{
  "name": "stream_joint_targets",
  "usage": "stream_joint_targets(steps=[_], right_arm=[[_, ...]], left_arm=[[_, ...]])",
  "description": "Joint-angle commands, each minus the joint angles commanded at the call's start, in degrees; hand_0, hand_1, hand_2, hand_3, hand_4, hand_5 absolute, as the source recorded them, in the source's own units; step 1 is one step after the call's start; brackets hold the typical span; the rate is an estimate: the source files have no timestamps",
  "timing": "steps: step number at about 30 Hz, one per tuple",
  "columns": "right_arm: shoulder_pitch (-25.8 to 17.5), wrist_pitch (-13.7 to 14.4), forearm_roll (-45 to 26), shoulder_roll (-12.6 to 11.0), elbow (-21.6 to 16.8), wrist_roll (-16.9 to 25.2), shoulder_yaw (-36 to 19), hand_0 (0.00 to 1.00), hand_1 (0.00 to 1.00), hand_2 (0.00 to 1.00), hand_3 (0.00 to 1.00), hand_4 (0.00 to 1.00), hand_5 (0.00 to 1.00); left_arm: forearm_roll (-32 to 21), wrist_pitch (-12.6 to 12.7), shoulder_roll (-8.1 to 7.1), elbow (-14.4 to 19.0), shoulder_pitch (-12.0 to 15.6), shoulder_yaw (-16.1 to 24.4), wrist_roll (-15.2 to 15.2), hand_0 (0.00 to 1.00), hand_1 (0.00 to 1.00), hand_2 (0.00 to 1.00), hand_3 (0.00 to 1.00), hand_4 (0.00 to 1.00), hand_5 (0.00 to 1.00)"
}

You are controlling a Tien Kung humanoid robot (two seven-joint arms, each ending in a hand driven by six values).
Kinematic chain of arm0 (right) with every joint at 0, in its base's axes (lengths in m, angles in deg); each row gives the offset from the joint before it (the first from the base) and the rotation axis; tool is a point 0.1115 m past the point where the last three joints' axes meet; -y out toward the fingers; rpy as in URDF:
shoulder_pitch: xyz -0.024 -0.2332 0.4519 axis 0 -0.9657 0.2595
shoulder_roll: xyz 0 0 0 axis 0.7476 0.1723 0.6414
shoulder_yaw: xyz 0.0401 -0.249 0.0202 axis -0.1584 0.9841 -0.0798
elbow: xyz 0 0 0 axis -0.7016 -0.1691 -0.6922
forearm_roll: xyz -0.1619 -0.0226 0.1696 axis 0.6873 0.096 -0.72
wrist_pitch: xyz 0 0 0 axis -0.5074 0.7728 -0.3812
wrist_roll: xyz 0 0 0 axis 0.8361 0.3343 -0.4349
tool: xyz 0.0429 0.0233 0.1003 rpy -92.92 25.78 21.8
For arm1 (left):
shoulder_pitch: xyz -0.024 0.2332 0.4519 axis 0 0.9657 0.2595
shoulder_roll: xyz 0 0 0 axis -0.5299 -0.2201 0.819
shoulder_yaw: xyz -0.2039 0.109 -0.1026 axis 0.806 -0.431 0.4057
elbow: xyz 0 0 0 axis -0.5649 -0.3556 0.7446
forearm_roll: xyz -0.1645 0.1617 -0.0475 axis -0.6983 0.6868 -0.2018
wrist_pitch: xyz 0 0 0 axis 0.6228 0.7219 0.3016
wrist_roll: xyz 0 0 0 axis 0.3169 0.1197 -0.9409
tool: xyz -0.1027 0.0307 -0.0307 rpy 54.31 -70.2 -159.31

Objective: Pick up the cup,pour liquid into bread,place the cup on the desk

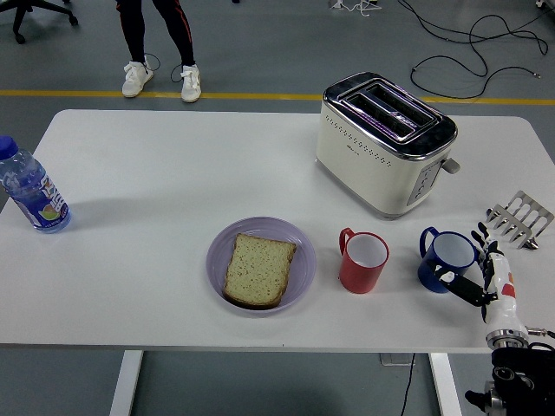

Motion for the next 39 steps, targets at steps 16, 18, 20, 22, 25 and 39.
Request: stream_joint_targets(steps=[16,18,20,22,25,39], right_arm=[[1.7,-0.6,-2.4,0.6,4.0,0.3,1.5,0.928,0.845,0.929,0.998,0.993,0.106],[1.8,-0.9,-2.5,0.6,4.1,0.5,1.6,0.921,0.83,0.911,0.949,0.984,0.101],[1.9,-1.2,-2.8,0.7,4.3,0.8,1.7,0.921,0.83,0.911,0.949,0.984,0.101],[2.0,-1.3,-3.3,0.7,4.5,0.9,2.0,0.921,0.83,0.911,0.949,0.984,0.101],[2.1,-1.5,-3.6,0.7,4.7,0.9,2.3,0.916,0.817,0.892,0.919,0.976,0.105],[2.3,-1.7,-4.2,0.4,5.2,1.6,2.9,0.909,0.791,0.848,0.858,0.94,0.151]], left_arm=[[2.0,-0.4,0.0,0.0,-0.1,1.6,-0.2,0.656,0.69,0.711,0.598,0.32,0.894],[2.2,-0.4,0.0,0.0,-0.2,1.7,-0.2,0.656,0.69,0.711,0.597,0.32,0.893],[2.2,-0.3,0.0,0.0,-0.3,1.8,-0.1,0.656,0.69,0.711,0.597,0.32,0.893],[2.2,-0.3,0.0,0.0,-0.4,1.8,-0.1,0.656,0.69,0.711,0.597,0.32,0.893],[2.2,-0.2,0.0,0.0,-0.5,1.8,-0.1,0.656,0.69,0.711,0.598,0.321,0.893],[1.9,-0.3,0.0,0.0,-0.1,1.4,-0.2,0.656,0.69,0.711,0.597,0.318,0.89]])
